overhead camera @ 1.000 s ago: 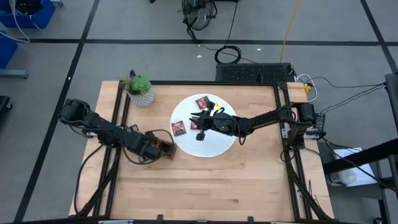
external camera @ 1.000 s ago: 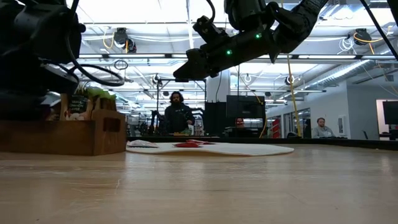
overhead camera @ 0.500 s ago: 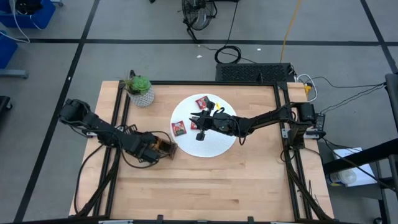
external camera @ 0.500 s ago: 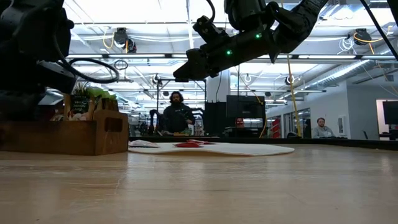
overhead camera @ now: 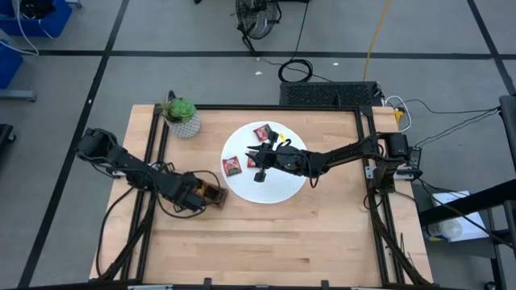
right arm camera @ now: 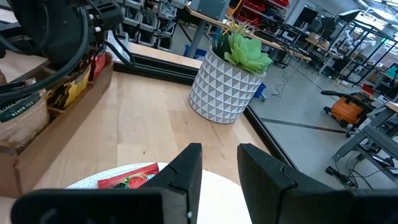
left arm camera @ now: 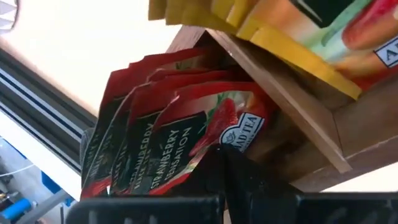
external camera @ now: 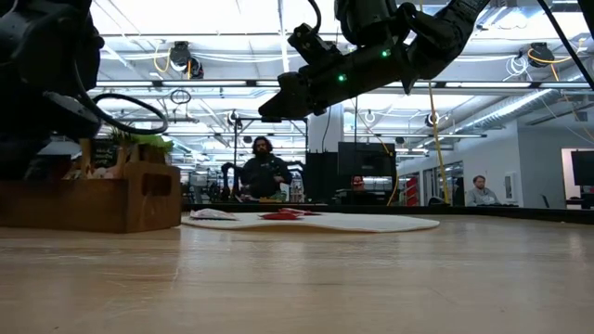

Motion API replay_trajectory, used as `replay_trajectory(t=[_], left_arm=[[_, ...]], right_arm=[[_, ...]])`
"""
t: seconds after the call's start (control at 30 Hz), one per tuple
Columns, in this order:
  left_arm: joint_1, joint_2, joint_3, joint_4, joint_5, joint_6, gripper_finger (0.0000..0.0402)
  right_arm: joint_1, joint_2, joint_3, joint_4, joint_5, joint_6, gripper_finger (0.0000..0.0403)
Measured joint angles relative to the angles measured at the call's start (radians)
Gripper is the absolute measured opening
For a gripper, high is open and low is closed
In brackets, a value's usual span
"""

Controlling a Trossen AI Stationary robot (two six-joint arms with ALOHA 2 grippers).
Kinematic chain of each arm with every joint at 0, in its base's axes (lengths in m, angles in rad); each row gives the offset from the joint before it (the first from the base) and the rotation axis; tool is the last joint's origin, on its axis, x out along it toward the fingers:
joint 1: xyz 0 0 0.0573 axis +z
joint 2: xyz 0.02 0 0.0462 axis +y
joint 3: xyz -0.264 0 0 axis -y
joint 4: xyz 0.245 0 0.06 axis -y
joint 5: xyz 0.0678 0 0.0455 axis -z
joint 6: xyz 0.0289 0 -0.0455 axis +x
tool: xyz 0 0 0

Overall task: Pick & Place Tea
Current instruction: Put the red tea bag into the left section of the wooden organizer

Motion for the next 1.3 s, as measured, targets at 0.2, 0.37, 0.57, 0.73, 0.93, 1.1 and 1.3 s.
replay_trajectory(t=[0.2,0.37,0.57,0.73,0.93,1.1,1.3], left_arm=[[0.0,-0.002,-0.031,0.114,0.014,0.059,0.0001],[0.015,-0.005,-0.056,0.128,0.027,0.03,0.0001],[0.023,0.002,-0.046,0.125,-0.049,-0.008,0.0001],[0.023,0.002,-0.036,0.047,-0.083,-0.076,0.0001],[0.014,0.002,-0.035,0.035,-0.131,-0.106,0.0001],[0.014,0.002,-0.034,0.03,-0.139,-0.111,0.0001],[0.012,0.001,-0.005,-0.047,-0.153,-0.133,0.0001]], right_arm=[[0.0,0.0,0.0,0.0,0.0,0.0,0.0089],[0.0,0.0,0.0,-0.004,0.0,0.0,0.0089],[0.0,0.0,0.0,-0.008,0.0,0.0,0.0089],[0.0,0.0,0.0,-0.008,0.0,0.0,0.0089],[0.0,0.0,0.0,-0.006,0.0,0.0,0.0089],[0.0,0.0,0.0,-0.005,0.0,0.0,0.0089],[0.0,0.0,0.0,-0.003,0.0,0.0,0.0089]])
